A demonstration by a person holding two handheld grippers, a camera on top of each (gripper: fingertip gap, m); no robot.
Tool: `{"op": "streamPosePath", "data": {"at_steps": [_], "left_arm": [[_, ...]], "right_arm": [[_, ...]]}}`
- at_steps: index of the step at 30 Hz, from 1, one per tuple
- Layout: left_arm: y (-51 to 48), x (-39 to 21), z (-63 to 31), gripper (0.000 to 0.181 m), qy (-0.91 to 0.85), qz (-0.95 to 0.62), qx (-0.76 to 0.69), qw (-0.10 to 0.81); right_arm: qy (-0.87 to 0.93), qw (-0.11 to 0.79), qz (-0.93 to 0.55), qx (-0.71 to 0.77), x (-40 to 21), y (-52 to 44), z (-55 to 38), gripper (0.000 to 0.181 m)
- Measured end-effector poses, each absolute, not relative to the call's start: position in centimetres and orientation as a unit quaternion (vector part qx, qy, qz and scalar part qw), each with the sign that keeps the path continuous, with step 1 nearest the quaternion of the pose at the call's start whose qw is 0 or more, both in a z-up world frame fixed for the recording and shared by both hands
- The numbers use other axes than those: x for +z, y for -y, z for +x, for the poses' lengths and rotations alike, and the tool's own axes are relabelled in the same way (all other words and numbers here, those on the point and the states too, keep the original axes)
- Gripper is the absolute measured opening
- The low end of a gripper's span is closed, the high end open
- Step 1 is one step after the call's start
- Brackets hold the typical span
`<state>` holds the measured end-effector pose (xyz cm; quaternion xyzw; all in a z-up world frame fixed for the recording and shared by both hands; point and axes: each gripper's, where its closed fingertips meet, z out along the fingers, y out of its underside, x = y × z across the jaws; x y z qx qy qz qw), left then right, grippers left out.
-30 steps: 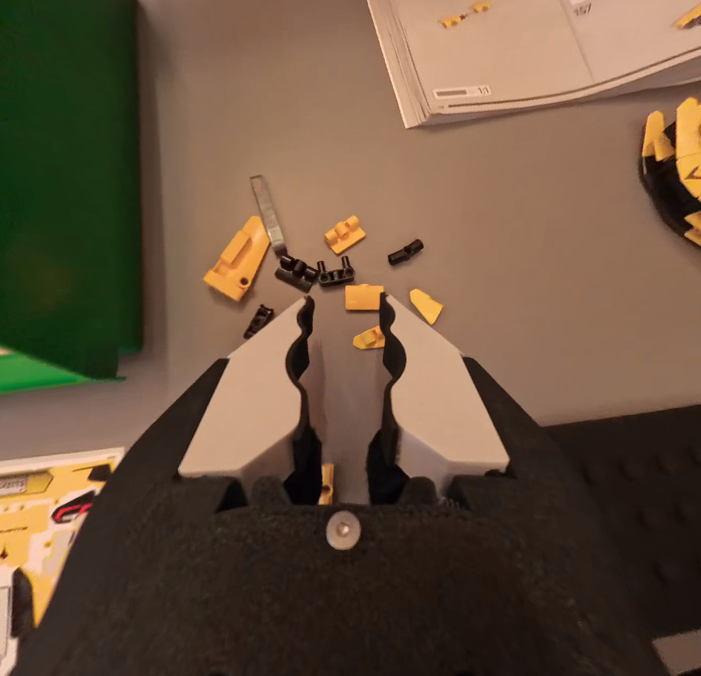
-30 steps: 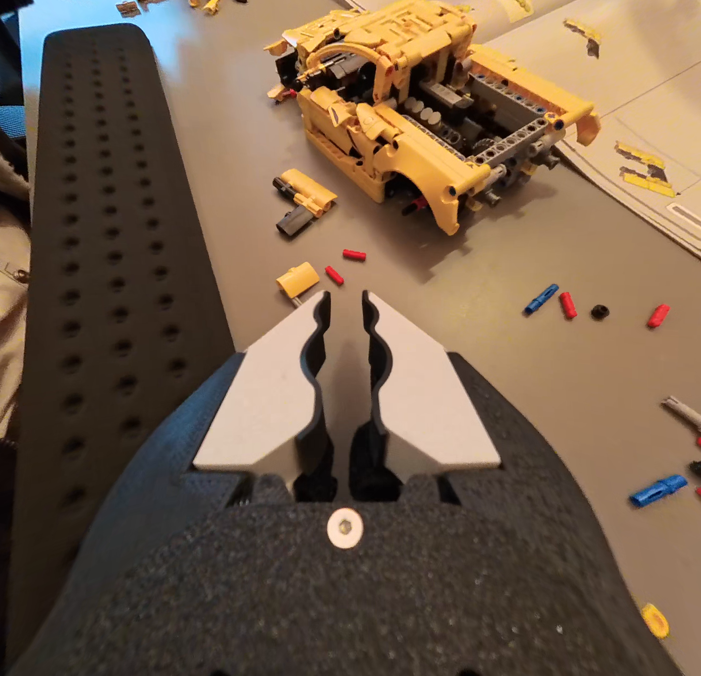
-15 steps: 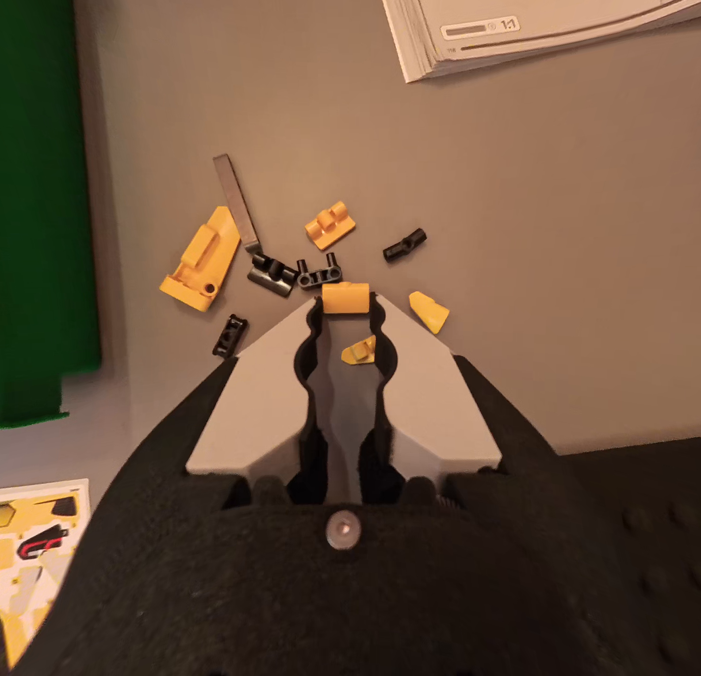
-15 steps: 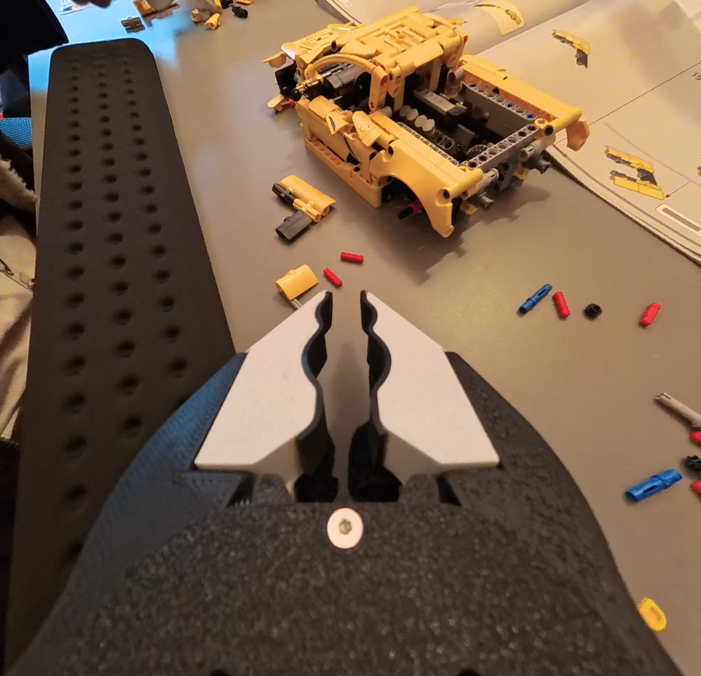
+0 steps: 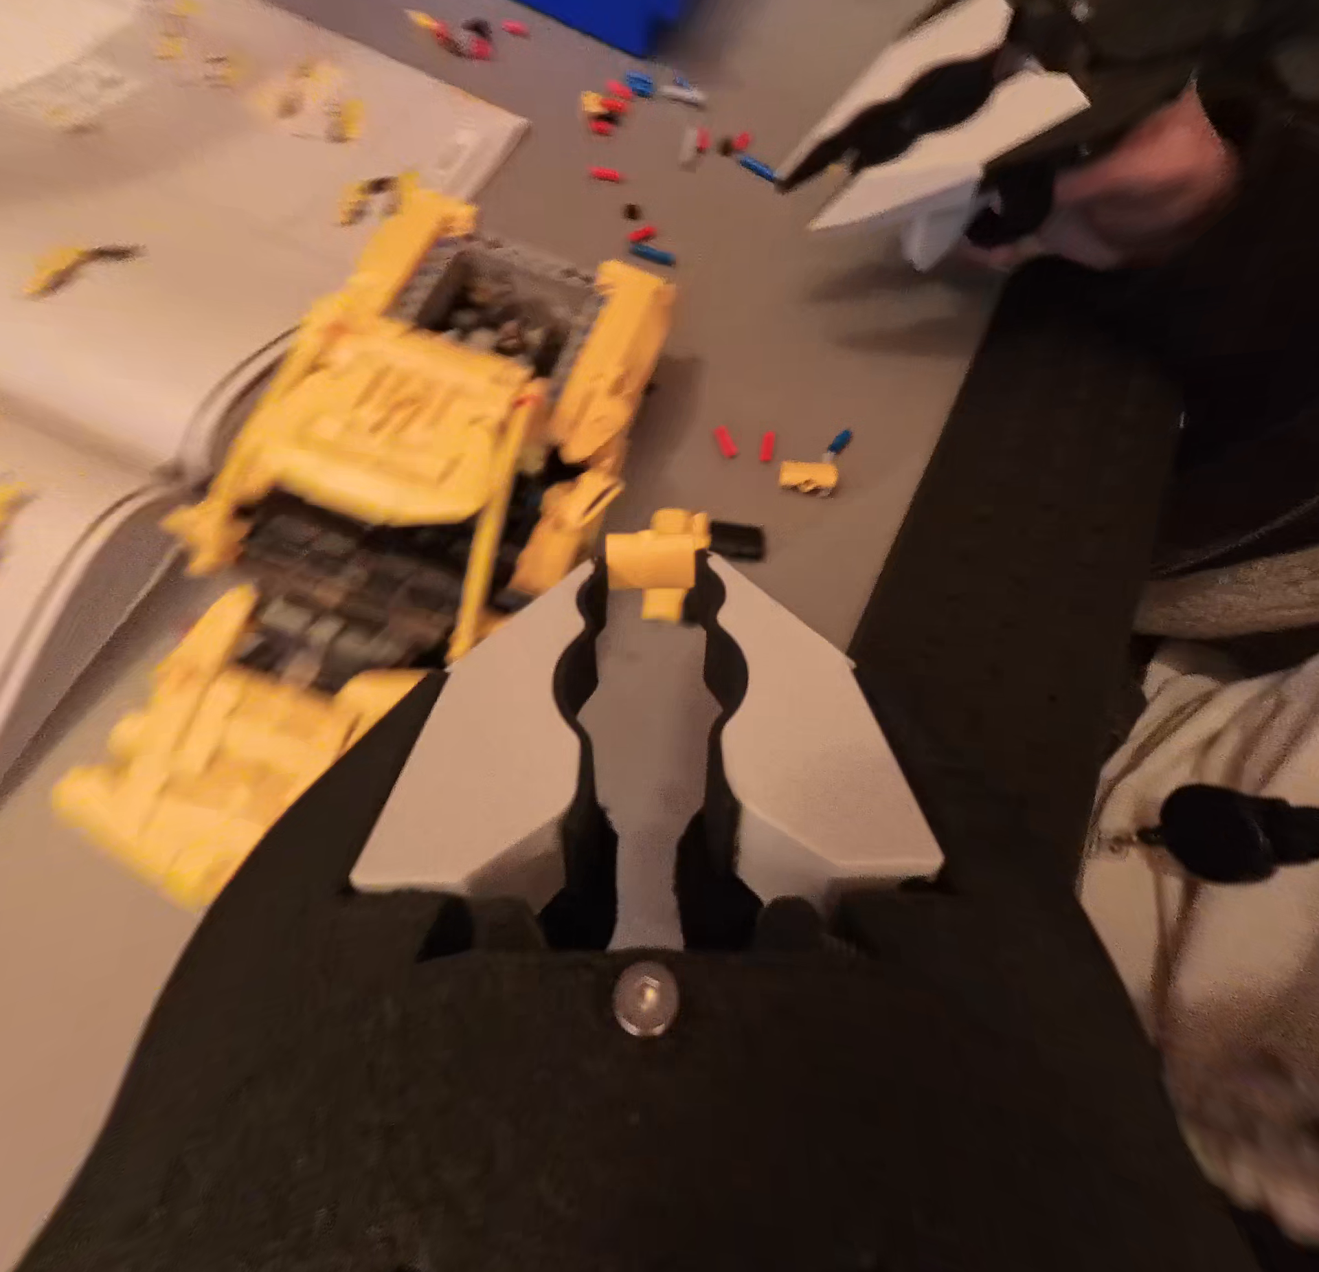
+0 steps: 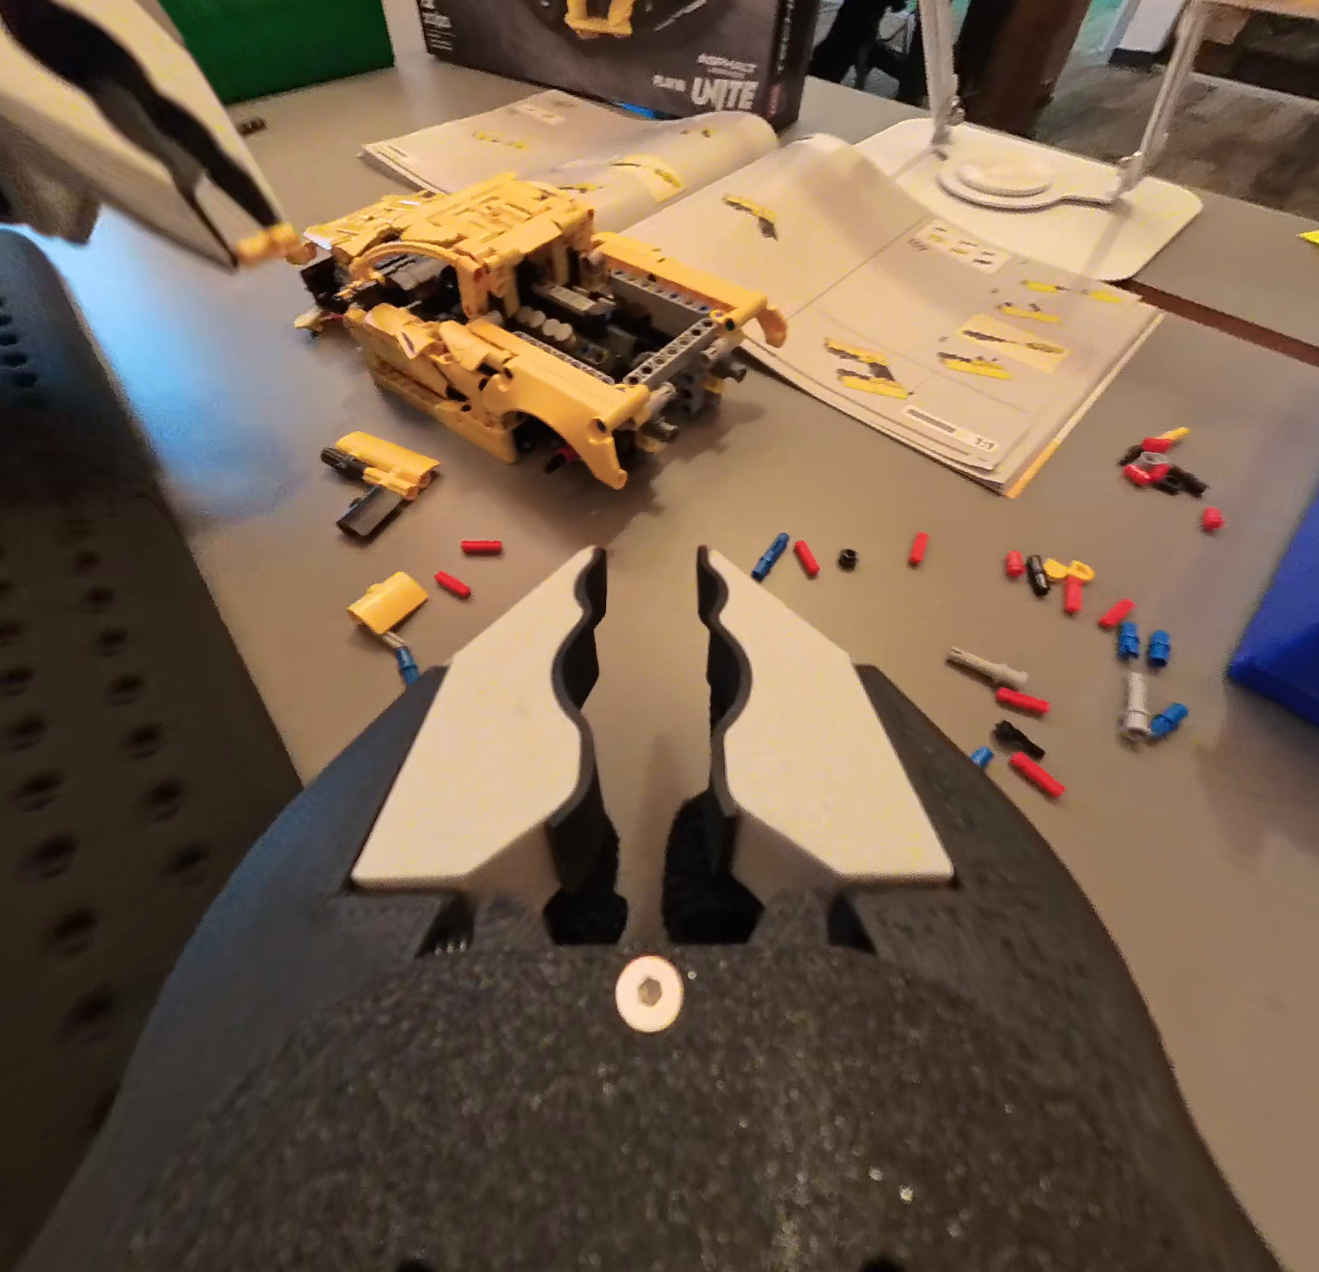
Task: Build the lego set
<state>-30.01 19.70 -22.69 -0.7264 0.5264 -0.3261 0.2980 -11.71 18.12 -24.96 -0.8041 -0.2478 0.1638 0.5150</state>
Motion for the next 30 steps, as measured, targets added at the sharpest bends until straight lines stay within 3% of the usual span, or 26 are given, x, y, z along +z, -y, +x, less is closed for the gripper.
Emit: {"op": "streamPosePath", "data": {"at_steps": [7,19,26,30], "left_arm": [[-17.3,-27.3,-21.5,0.024,-0.641,-0.683,-0.244,0.251],[-14.3,-29.8,-15.9,0.024,-0.656,-0.677,-0.282,0.181],[-14.9,-28.6,-16.6,0.031,-0.618,-0.69,-0.312,0.208],[-17.7,-22.6,-21.7,0.031,-0.526,-0.696,-0.375,0.313]], "right_arm": [[0.234,0.514,-0.809,0.165,-25.1,-18.1,-11.2,0.026],[0.238,0.507,-0.81,0.174,-25.3,-17.7,-11.4,0.026],[0.237,0.501,-0.812,0.181,-25.6,-17.7,-11.5,0.026],[0.236,0.5,-0.815,0.176,-25.7,-17.9,-11.3,0.025]]}}
